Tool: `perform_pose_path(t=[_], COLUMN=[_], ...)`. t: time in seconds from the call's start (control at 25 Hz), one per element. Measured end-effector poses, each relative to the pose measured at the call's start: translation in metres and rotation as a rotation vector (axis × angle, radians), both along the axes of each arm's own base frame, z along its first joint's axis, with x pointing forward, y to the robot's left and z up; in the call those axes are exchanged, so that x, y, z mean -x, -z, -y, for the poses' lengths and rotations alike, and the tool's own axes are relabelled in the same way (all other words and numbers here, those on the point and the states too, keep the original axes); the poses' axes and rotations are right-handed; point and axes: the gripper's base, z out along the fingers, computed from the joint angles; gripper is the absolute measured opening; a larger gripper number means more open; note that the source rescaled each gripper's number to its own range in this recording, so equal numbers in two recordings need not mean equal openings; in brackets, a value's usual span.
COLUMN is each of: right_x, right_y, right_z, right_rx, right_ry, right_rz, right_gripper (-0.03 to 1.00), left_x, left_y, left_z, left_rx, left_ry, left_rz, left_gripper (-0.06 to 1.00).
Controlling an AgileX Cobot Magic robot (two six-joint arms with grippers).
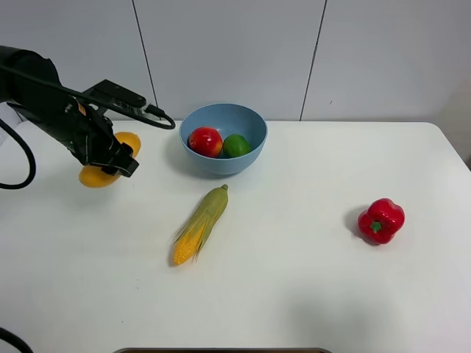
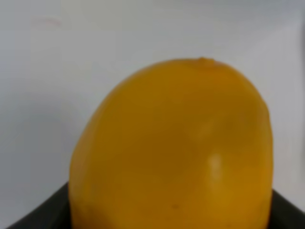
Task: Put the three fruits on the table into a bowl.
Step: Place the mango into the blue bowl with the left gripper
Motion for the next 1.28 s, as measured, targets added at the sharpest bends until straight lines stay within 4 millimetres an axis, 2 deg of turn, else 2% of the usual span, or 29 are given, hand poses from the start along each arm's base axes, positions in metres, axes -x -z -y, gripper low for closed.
perform_pose_path(t=[0.16, 0.52, 0.68, 0.8, 1.28], right_x=[0.0, 0.0, 0.0, 0.0, 0.0], right_y=[0.0, 0.0, 0.0, 0.0, 0.0], right_z=[0.0, 0.0, 0.0, 0.0, 0.0], right_rx=[0.0, 0.0, 0.0, 0.0, 0.0], right_ry=[0.0, 0.0, 0.0, 0.0, 0.0], right_rz=[0.0, 0.0, 0.0, 0.0, 0.0], right_gripper=[1.0, 1.0, 1.0, 1.0, 1.0], left_x=[0.001, -0.021, -0.027, -0.032, -0.068], left_y=[-0.025, -0.088, -0.103, -0.102, -0.082], left_z=[0.0, 0.008, 0.011, 0.02, 0.085], left_rx=[0.034, 0.112, 0.162, 0.187, 0.204], left_ry=[0.0, 0.0, -0.009, -0.001, 0.141], left_rz=[0.095, 0.311, 0.383, 0.38, 0.358], left_gripper=[0.04, 0.04, 0.04, 0.04, 0.04])
